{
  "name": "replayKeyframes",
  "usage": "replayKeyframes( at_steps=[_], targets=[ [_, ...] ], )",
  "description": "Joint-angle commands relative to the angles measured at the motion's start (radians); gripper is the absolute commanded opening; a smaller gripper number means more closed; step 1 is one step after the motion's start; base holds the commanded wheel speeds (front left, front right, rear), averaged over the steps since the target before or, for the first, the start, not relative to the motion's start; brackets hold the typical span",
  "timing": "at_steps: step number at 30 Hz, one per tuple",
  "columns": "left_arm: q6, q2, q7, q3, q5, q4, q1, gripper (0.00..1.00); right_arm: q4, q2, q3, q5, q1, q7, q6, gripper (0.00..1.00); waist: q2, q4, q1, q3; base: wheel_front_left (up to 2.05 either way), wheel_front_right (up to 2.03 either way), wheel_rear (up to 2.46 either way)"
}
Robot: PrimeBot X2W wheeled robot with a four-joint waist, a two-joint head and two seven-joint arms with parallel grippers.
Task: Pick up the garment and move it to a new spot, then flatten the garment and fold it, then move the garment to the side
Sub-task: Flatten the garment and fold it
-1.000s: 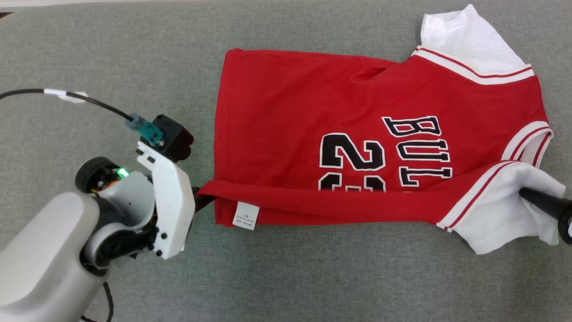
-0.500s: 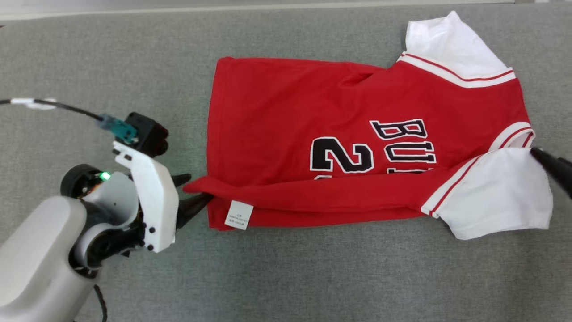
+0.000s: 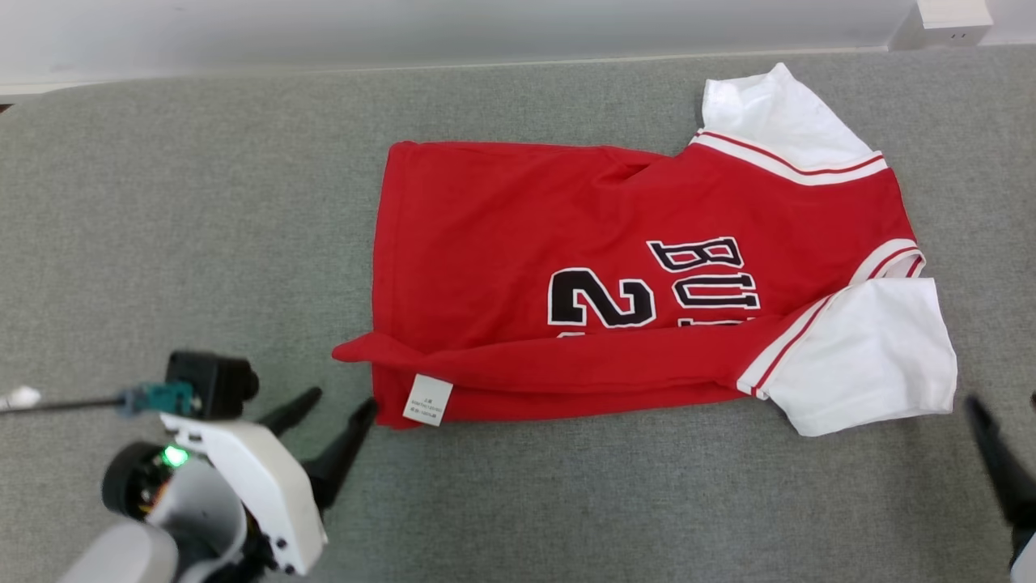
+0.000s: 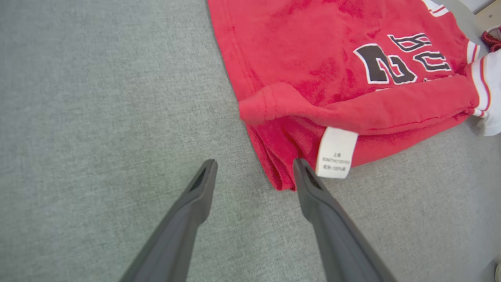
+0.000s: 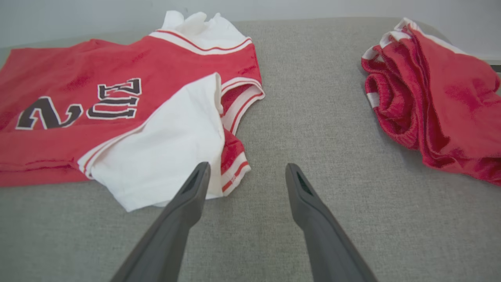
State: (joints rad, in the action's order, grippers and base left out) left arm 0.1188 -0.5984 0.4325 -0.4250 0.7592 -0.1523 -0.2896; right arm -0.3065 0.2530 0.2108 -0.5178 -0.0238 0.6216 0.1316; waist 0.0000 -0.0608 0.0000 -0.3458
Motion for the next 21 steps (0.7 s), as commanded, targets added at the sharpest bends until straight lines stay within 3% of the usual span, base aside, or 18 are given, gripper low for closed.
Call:
replayKeyframes(
  at_steps=[1,7,21],
  targets=[
    [0.016,0.014,-0.035,0.006,-0.014,-0.019,0.040,1.00,0.034,0.037,-0.032,0.034,0.045,-0.070,-0.002,1.00,0.0000,0.001,0.0000,-0.001,0.00,0.00,0.00],
    [0.033,0.064,-0.098,-0.021,-0.036,-0.030,0.075,1.00,0.196,0.083,-0.118,0.098,0.055,-0.255,-0.002,1.00,0.0000,0.014,0.0000,-0.017,0.00,0.00,0.00],
    [0.015,0.137,-0.137,-0.063,-0.051,0.026,-0.002,1.00,0.396,0.121,-0.159,0.105,-0.116,-0.354,-0.002,1.00,0.0000,0.023,0.0000,-0.033,0.00,0.00,0.00]
  ],
)
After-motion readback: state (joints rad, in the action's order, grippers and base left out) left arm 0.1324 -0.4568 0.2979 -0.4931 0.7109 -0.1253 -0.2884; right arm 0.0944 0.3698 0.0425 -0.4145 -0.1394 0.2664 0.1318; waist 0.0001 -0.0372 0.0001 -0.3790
